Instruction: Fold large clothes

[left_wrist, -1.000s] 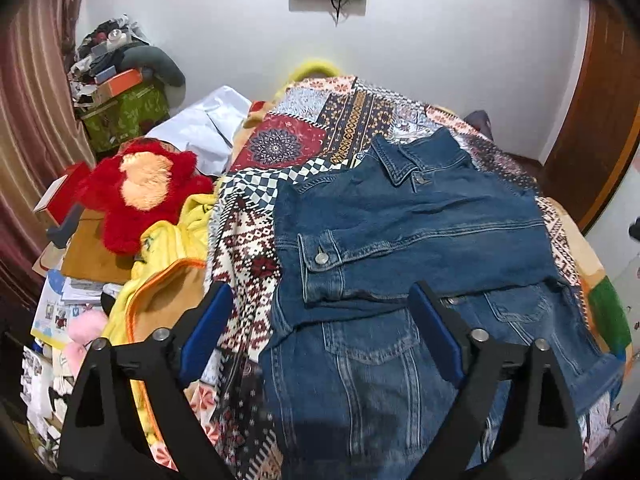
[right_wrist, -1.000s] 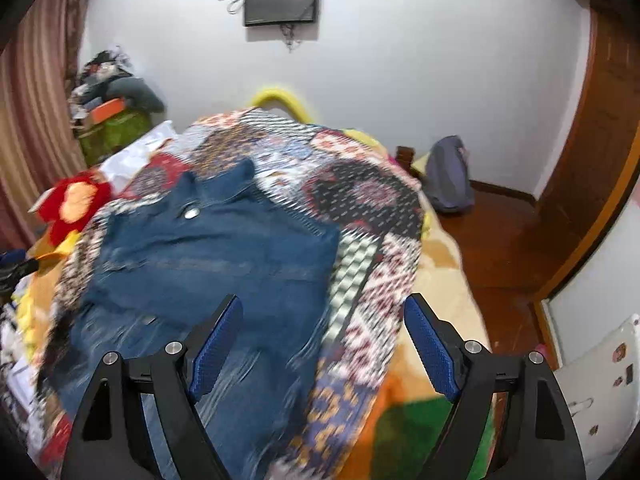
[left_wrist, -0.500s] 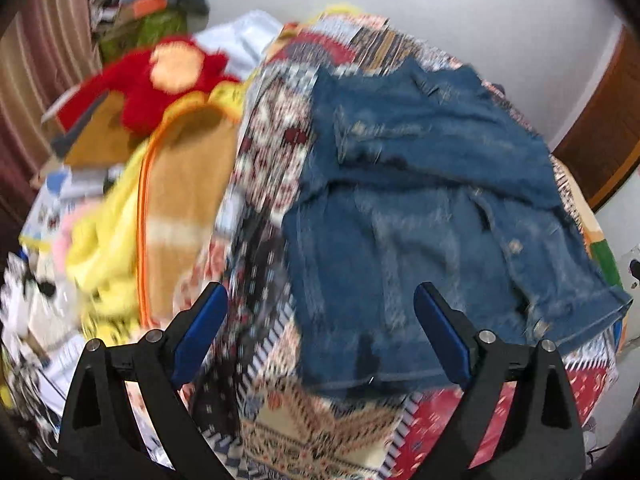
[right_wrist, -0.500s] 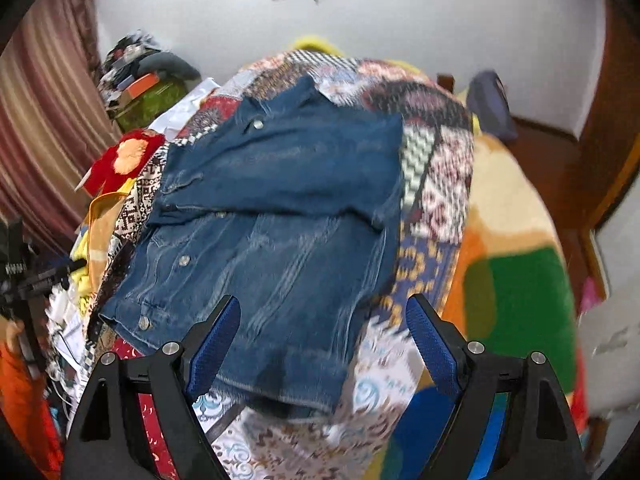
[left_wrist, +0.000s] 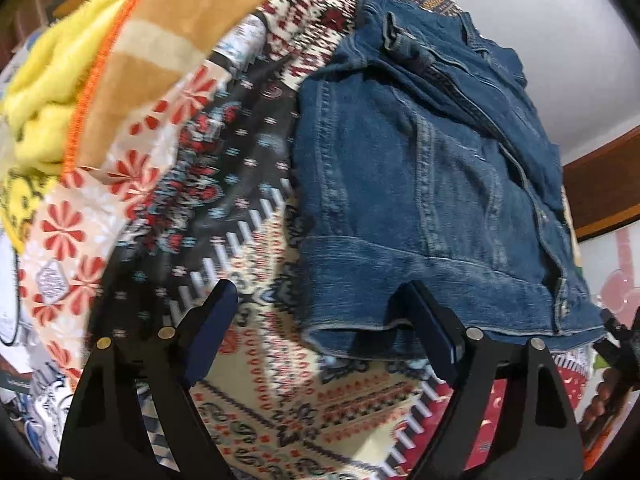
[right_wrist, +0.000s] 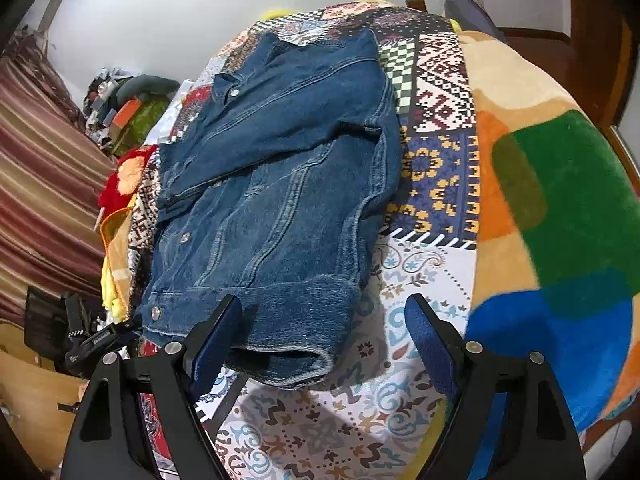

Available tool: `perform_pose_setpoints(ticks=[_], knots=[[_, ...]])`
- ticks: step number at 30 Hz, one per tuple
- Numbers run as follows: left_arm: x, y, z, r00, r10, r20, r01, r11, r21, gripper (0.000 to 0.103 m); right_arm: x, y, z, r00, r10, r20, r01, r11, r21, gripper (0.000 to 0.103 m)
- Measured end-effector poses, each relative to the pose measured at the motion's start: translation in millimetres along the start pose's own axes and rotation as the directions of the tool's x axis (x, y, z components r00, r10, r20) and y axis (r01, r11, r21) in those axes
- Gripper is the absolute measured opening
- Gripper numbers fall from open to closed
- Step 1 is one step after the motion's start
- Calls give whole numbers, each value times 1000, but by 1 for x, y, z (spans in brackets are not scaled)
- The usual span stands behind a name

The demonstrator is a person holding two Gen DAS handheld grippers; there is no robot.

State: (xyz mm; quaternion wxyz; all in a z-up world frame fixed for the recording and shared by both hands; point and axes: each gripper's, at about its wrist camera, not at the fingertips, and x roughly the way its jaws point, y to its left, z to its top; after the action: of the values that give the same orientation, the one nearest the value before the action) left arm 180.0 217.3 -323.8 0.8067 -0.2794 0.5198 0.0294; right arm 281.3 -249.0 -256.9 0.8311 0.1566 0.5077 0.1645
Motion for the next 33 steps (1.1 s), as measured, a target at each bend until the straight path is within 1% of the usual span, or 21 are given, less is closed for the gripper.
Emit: perform_pose_setpoints(ticks=[1,2,3,4,5,6,8,9,10,11,12,13,16,18,21,25,26,29,33], knots=[[1,-1,1,1000,-14,-4,14,1000,-4,84,0,0,-1,1000,6,9,-6,1000,9,72],[3,-4,2,1000,-27,-4,26,1000,-4,83,0,0,-2,1000,13,16,-13,1000,14,70],[4,-6,2,999,-32,-3,32,999,-2,78,1,1,-3,1000,23,20,-24,1000,19,65],[5,-9,2,999,-40,-4,40,999,1,71,2,2,-3,999,35,24,-35,999,27,58],[6,-11,2,999,-51,-5,51,999,5,67,3,2,-4,999,45,28,-46,998,36,55],[6,-14,3,998,-59,-3,59,998,7,61,3,2,-5,998,52,32,-54,998,39,48],[6,-21,5,999,-27,18,27,999,32,51,4,4,-4,998,51,33,-52,998,30,39],[5,-24,6,1000,-7,28,6,999,52,41,3,5,-4,998,54,36,-55,998,24,30],[4,-25,9,999,17,40,-20,997,75,31,3,6,-3,998,59,34,-59,998,14,26],[2,-28,11,998,36,52,-42,994,100,30,2,7,-1,997,64,33,-64,998,-2,24],[0,-30,14,997,36,62,-43,992,119,25,2,8,1,997,69,33,-68,998,-16,20],[-3,-34,16,996,39,75,-49,990,134,20,0,10,4,997,71,38,-70,997,-35,18],[-17,-50,24,990,53,131,-77,979,188,15,-4,20,17,995,86,60,-81,993,-83,15],[-35,-55,30,984,31,174,-67,976,207,14,-8,28,32,991,112,76,-103,988,-112,14],[-53,-74,51,972,-1,235,-56,970,236,13,-8,42,56,987,131,96,-115,981,-158,13],[-79,-96,90,946,-46,321,-40,966,255,13,-12,56,93,977,151,149,-122,975,-187,12],[-83,-106,104,936,-42,350,-56,963,264,13,-14,58,106,973,156,172,-123,975,-187,12],[-92,-124,134,914,-27,405,-98,953,285,13,-19,63,143,959,165,230,-125,975,-182,12],[-95,-143,172,892,-24,451,-121,950,289,13,-19,70,187,949,157,273,-103,974,-202,12]])
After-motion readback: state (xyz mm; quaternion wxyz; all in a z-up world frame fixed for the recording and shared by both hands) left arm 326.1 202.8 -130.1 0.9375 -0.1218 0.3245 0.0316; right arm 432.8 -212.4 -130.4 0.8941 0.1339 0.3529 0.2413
